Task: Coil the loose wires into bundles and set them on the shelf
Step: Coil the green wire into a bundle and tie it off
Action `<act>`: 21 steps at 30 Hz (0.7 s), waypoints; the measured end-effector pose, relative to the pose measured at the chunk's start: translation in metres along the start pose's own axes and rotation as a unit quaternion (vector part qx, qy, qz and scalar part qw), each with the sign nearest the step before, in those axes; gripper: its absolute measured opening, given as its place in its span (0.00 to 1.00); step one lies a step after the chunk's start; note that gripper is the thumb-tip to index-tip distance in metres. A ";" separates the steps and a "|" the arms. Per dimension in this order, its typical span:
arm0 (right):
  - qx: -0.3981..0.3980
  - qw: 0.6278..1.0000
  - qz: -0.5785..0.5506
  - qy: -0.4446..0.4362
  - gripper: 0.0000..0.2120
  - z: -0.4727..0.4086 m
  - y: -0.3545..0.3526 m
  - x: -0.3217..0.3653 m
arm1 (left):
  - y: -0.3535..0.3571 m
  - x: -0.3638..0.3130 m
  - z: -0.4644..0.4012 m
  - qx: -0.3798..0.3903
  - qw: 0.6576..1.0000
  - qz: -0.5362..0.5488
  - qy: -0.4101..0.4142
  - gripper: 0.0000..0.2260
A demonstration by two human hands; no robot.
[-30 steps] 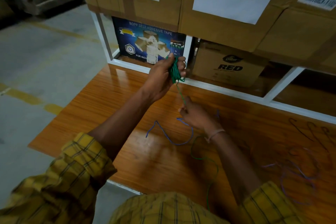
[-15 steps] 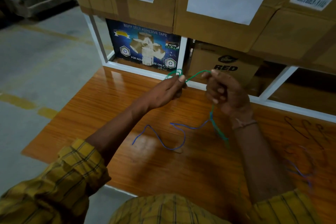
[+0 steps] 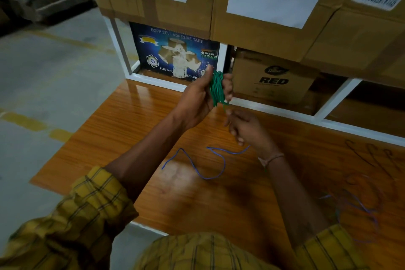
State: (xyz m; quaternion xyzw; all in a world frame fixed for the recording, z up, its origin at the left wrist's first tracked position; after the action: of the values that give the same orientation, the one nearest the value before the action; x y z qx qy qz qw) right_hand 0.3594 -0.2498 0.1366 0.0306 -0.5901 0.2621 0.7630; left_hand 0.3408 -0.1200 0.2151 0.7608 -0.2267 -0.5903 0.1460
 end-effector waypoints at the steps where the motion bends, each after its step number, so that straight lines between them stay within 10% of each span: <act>1: 0.012 1.000 0.025 0.006 0.16 0.004 0.007 -0.001 | -0.001 0.000 -0.002 -0.013 1.000 -0.002 0.001 0.33; 10: 0.177 0.981 0.060 -0.052 0.07 0.062 0.017 0.051 | -0.031 0.011 -0.006 0.022 0.928 -0.371 -0.014 0.52; 16: 0.171 0.971 -0.124 -0.109 0.12 0.063 -0.040 0.086 | -0.034 0.018 0.015 0.095 0.854 -0.510 -0.028 0.39; 21: 0.082 0.973 -0.199 -0.089 0.12 0.018 -0.065 0.070 | -0.013 0.019 0.027 0.136 0.904 -0.402 -0.052 0.24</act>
State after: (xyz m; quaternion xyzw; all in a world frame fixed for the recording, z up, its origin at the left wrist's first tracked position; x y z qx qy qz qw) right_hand 0.3835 -0.2869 0.2233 0.2332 -0.6141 0.1488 0.7392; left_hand 0.3211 -0.1170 0.1859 0.7683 0.0135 -0.6008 -0.2204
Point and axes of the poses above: each hand's wrist, its own z-axis away from the middle knuckle, its own y-axis out of the palm, x = y × z, the point moved 8 cm from there along -z, towards the middle knuckle, and after that the axes turned 10 degrees about y, right-handed, at the moved point
